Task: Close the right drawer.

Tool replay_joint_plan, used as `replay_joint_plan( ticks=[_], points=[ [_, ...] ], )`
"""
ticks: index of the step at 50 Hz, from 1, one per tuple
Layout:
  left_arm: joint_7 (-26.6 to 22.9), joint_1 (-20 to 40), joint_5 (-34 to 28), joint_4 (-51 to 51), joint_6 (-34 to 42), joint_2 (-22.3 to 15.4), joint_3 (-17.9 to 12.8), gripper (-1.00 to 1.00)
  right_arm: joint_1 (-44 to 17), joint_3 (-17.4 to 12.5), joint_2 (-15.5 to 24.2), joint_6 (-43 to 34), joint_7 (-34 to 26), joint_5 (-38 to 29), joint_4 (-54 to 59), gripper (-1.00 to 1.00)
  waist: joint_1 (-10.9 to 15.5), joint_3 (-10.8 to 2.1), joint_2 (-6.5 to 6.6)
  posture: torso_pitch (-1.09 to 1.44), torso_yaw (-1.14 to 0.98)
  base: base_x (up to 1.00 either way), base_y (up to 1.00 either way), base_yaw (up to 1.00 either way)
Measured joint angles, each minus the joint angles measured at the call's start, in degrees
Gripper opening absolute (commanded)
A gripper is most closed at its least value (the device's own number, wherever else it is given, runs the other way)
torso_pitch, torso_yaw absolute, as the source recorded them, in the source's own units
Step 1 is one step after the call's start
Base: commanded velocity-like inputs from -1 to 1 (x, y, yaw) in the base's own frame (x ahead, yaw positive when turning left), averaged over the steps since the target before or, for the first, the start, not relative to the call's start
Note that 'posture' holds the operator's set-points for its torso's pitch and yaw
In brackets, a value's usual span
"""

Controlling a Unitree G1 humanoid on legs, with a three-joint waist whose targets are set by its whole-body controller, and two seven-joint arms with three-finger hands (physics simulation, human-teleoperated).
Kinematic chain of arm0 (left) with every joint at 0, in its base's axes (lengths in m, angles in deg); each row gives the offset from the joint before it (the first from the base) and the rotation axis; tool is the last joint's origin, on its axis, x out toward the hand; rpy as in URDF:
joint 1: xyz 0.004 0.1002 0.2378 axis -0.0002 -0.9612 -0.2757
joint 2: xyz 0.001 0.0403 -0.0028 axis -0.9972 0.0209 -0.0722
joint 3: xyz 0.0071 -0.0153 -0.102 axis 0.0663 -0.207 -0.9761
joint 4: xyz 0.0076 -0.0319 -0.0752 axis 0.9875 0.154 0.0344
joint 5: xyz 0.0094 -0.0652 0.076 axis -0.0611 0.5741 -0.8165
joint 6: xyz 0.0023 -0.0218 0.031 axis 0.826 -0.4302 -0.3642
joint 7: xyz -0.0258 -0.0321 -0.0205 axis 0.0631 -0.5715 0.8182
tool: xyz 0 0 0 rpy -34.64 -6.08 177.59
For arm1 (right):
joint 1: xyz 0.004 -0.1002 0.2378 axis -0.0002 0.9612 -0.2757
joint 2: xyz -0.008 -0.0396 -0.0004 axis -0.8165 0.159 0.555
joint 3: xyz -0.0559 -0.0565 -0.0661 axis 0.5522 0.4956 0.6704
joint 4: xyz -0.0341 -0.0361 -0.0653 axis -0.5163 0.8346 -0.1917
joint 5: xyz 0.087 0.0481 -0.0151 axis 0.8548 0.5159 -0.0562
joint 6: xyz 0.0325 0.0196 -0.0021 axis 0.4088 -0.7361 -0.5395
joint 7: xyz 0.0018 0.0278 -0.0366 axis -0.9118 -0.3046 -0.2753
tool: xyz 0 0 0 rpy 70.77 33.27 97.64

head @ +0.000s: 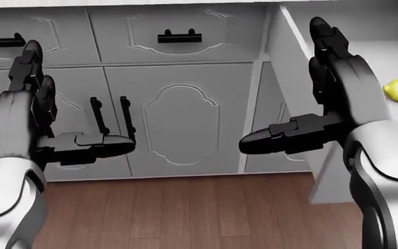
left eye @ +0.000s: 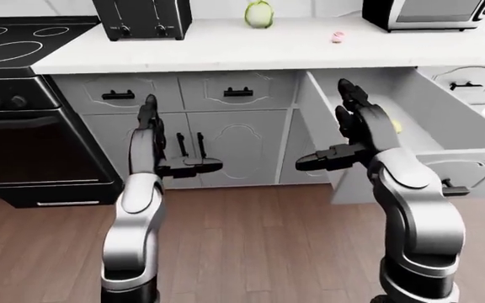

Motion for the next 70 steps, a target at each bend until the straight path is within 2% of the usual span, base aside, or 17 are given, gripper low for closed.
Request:
replay_joint_plan(
  ticks=[8,15,17,21,27,33,37,40,42,46,50,53,54,59,64,66,70],
  points=[
    [0.15,0.57,-0.01,-1.05,0.16,-0.14,-0.19,1.00,-0.48,-0.03,0.08,0.35,-0.32,-0.38,-1.05,1.00,-0.95,-0.15,0.15,0.00,0.00,0.00,0.00,-0.27],
    [-0.11,0.90,0.62,-0.99,0.71,-0.10,0.40,1.00,-0.65,-0.80,0.22,-0.44,-0.23,-0.95,-1.27,1.00,-0.85,1.00,3.37,0.00,0.00,0.00,0.00,-0.28],
    [0.11,0.53,0.49,-1.15,1.01,-0.43,-0.33,1.00,-0.55,0.05,-0.13,-0.63,-0.49,-0.69,-1.35,1.00,-0.41,1.11,2.27,0.00,0.00,0.00,0.00,-0.28],
    [0.72,0.02,0.02,-0.91,1.33,-0.57,-1.17,1.00,-0.14,0.79,-0.36,-0.65,-1.14,0.00,-2.06,1.00,-0.43,0.38,2.10,0.00,0.00,0.00,0.00,-0.26],
    [0.69,0.80,0.17,-2.31,0.90,-0.38,-0.63,1.00,-0.62,-0.09,-0.02,-0.11,-1.02,-0.25,-2.70,1.00,-0.22,-0.16,-2.15,0.00,0.00,0.00,0.00,-0.25],
    [0.21,0.20,0.82,-0.64,1.33,0.30,0.87,1.00,0.53,-1.00,0.25,-1.15,-0.70,-0.85,-1.93,1.00,-1.02,0.53,-0.63,0.00,0.00,0.00,0.00,-0.26],
    [0.49,0.51,0.68,-1.38,1.12,-0.01,-0.03,1.00,0.04,-0.65,0.23,-0.88,-0.86,-0.67,-3.29,1.00,-0.50,1.24,1.96,0.00,0.00,0.00,0.00,-0.26],
    [0.60,0.90,0.72,-1.76,0.86,-0.53,-0.59,1.00,-0.46,-0.29,-0.07,-0.45,-0.85,-0.60,-3.02,1.00,-0.20,0.63,4.44,0.00,0.00,0.00,0.00,-0.25],
    [0.78,0.64,0.76,-1.50,1.00,-0.80,-1.42,1.00,0.06,0.58,-0.51,-0.40,-1.03,-0.33,-2.38,1.00,0.15,1.05,3.83,0.00,0.00,0.00,0.00,-0.25],
    [1.22,0.55,0.78,-1.17,1.82,-0.92,-1.70,1.00,0.24,0.65,-0.36,-1.20,-1.45,0.04,-2.23,1.00,-0.19,0.49,2.65,0.00,0.00,0.00,0.00,-0.25],
    [1.18,0.77,1.05,-2.08,1.84,-0.96,-1.30,1.00,-0.44,0.17,-0.17,-0.97,-1.29,-0.30,-3.51,1.00,-0.02,0.30,-0.09,0.00,0.00,0.00,0.00,-0.25],
    [1.17,1.14,1.19,-2.55,1.84,-1.05,-1.34,1.00,-0.65,0.18,-0.07,-0.92,-1.31,-0.33,-4.06,1.00,-0.09,-0.32,-3.27,0.00,0.00,0.00,0.00,-0.25],
    [1.17,1.04,1.22,-2.51,1.64,-0.63,-1.04,1.00,-0.36,-0.12,0.19,-0.77,-1.28,-0.38,-4.00,1.00,-0.63,-0.07,-2.39,0.00,0.00,0.00,0.00,-0.26],
    [0.62,0.77,1.95,-1.25,2.19,-0.53,-0.11,1.00,0.21,-0.83,0.29,-1.87,-0.85,-1.07,-2.72,1.00,-0.93,0.18,-1.21,0.00,0.00,0.00,0.00,-0.25],
    [0.99,1.34,1.91,-2.41,2.18,-0.92,-1.02,1.00,-0.18,-0.46,0.35,-1.79,-1.11,-0.90,-4.12,1.00,-0.49,1.10,2.03,0.00,0.00,0.00,0.00,-0.25],
    [1.11,1.49,1.97,-2.72,2.10,-1.01,-1.13,1.00,-0.39,-0.51,0.42,-1.84,-1.21,-0.87,-4.28,1.00,-0.53,0.90,4.10,0.00,0.00,0.00,0.00,-0.25],
    [1.51,0.64,1.78,-2.24,2.36,-1.43,-2.10,1.00,0.35,0.52,-0.41,-1.83,-1.62,-0.23,-3.86,1.00,0.09,1.05,3.78,0.00,0.00,0.00,0.00,-0.26]
  ],
)
